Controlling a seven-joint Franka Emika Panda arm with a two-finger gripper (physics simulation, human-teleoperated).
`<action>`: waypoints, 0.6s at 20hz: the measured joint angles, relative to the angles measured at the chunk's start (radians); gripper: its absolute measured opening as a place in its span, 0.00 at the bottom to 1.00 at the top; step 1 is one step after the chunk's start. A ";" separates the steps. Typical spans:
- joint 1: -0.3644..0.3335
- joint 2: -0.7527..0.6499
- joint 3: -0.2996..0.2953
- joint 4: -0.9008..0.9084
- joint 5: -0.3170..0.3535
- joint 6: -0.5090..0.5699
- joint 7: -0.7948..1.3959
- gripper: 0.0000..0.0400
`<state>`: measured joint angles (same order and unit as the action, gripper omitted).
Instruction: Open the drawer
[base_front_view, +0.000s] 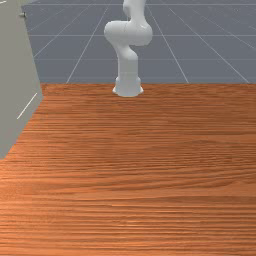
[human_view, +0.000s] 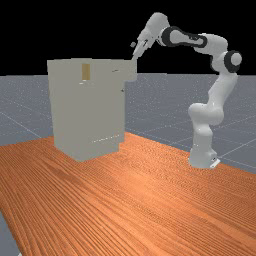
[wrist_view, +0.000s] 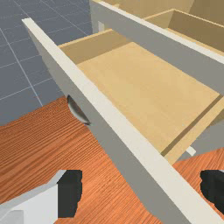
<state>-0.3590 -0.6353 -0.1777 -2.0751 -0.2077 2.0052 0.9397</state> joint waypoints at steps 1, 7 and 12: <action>0.025 0.028 -0.014 0.145 0.036 -0.036 -0.027 1.00; 0.050 0.327 -0.201 0.827 0.187 -0.302 -0.077 0.14; 0.032 0.662 -0.247 1.139 0.262 -0.349 -0.043 0.01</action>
<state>-0.3266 0.0268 -0.4248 -0.9362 0.0546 1.6560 0.8962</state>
